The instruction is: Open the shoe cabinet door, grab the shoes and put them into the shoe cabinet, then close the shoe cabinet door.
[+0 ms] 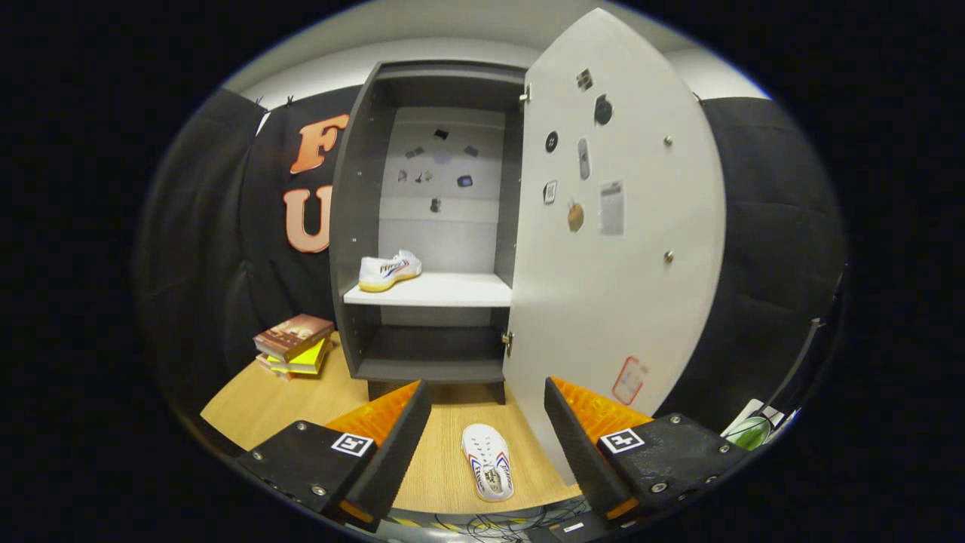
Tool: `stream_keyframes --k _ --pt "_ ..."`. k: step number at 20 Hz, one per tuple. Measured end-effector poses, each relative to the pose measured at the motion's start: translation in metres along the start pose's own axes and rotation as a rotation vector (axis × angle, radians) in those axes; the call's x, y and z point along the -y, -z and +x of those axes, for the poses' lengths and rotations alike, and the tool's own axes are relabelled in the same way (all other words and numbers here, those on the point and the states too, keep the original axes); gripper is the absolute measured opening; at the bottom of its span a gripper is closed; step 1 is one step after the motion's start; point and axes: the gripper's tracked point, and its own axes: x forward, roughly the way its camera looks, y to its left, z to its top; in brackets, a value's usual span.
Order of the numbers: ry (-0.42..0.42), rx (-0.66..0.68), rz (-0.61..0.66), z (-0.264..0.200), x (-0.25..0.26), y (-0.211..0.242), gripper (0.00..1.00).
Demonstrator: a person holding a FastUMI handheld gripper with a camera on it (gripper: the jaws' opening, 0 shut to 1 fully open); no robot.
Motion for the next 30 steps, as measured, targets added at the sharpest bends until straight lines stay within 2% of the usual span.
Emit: stream_keyframes --k 6,10,14,18,21,24,27,30 --pt "-0.017 -0.229 -0.036 0.024 -0.007 0.088 0.94" --pt "-0.018 -0.394 -0.061 0.028 -0.006 0.138 0.86" --pt "-0.024 -0.491 -0.065 0.035 -0.010 0.171 0.72" --pt "-0.036 -0.553 -0.098 0.031 -0.008 0.177 0.56" --pt "-0.039 -0.585 -0.130 0.029 -0.006 0.181 0.35" --pt "-0.075 -0.588 -0.154 0.031 -0.006 0.182 0.21" --pt "-0.083 -0.590 -0.130 0.030 -0.010 0.178 0.03" --pt "-0.097 -0.549 -0.094 0.031 -0.015 0.165 0.00"
